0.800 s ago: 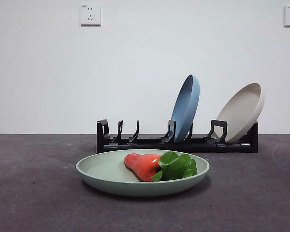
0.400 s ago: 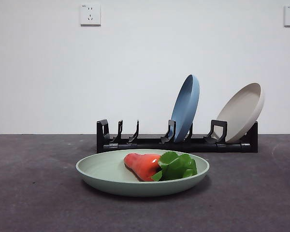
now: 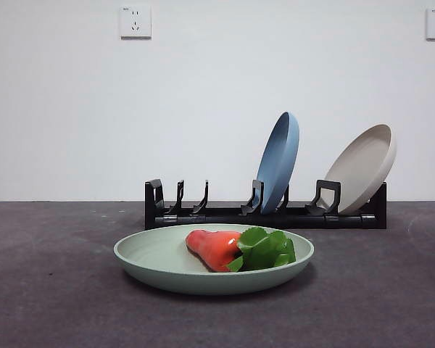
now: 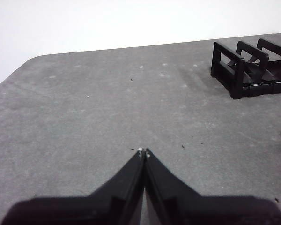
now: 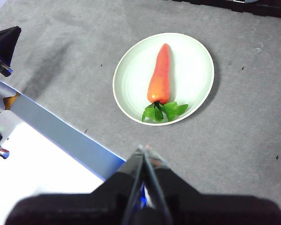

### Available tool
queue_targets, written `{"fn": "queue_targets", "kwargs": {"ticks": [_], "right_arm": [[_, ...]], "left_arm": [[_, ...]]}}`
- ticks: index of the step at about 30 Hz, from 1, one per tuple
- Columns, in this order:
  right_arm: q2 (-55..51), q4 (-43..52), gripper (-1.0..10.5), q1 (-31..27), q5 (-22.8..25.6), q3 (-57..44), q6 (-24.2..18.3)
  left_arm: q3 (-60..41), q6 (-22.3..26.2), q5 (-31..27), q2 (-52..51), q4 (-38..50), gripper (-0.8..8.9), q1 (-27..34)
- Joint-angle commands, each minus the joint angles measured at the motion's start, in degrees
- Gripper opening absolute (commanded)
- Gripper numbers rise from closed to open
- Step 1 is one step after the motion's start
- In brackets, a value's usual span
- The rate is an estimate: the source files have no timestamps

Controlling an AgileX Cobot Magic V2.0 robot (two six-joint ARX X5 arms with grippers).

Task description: Take the green plate from the plate rack,put the plate on the table,take the carrot from the table,put the carrot in the plate

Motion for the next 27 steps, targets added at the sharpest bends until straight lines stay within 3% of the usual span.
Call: {"fn": "queue_targets", "kwargs": {"ticks": [1, 6, 11, 14, 18, 23, 27], "right_arm": [[-0.09, 0.28, 0.0, 0.13, 0.17, 0.09, -0.31], [-0.11, 0.35, 0.0, 0.13, 0.26, 0.09, -1.09], [-2.29, 7.43, 0.0, -5.18, 8.09, -0.07, -9.99], [-4.76, 15.19, 0.0, -13.97, 1.90, -1.29, -15.37], [-9.66, 25.03, 0.0, -27.80, -6.91, -7.54, -17.42], [-18.32, 36.00, 0.0, -40.65, -7.80, -21.97, -17.46], [-26.75, 46.40, 0.0, -45.59, -7.30, -35.54, -17.27]], "left_arm": [[-0.79, -0.35, 0.02, -0.15, 0.33, -0.03, 0.20], [-0.79, -0.35, 0.02, -0.15, 0.33, -0.03, 0.20], [-0.79, -0.35, 0.00, -0.15, 0.33, -0.03, 0.20], [-0.79, -0.35, 0.00, -0.15, 0.33, -0.03, 0.20], [-0.79, -0.35, 0.04, -0.15, 0.33, -0.03, 0.20], [-0.79, -0.35, 0.04, -0.15, 0.33, -0.03, 0.20], [-0.79, -0.35, 0.04, -0.15, 0.33, -0.03, 0.20]]}}
